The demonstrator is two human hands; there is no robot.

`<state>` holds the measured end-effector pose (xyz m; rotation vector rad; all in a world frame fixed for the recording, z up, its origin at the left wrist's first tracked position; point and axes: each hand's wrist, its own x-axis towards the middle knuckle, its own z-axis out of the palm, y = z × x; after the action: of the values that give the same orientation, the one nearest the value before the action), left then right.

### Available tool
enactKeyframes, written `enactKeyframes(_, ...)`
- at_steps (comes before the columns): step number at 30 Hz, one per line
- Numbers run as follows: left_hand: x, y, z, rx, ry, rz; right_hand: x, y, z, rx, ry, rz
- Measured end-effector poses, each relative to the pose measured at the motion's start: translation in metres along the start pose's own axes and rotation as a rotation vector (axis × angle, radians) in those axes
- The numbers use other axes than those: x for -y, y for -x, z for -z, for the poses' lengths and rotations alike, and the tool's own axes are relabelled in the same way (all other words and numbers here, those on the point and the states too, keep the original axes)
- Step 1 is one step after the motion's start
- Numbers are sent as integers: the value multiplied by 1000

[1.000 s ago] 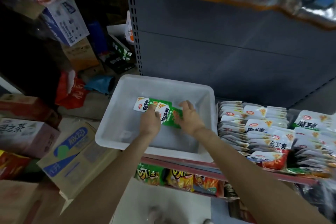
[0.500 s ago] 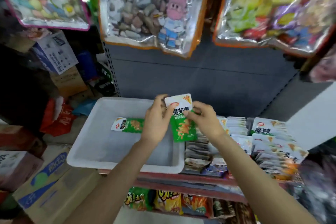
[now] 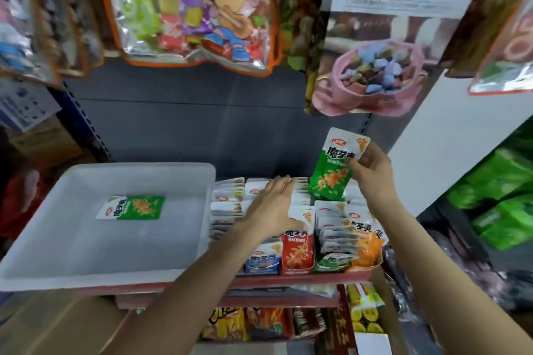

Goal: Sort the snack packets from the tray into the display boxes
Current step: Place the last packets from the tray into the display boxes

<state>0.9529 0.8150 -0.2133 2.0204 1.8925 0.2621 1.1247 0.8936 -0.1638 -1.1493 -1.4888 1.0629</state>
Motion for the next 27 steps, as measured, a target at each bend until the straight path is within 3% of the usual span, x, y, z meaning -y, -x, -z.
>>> enactKeyframes(7,-7,-19,-13,70,-237,79,-35,-19,15,115,87,-29)
enactKeyframes(11,-8,-22,-17,65,-307,103,-57,-20,16,212,323,-50)
enactKeyframes(18,-10,-25,-21,54,-363,128,-57,-19,16,289,657,260)
enactKeyframes(23,-10,-26,-22,44,-362,139,-60,-18,18,155,738,344)
enactKeyframes(27,-9,-25,-22,28,-353,130,-61,-19,17,195,817,302)
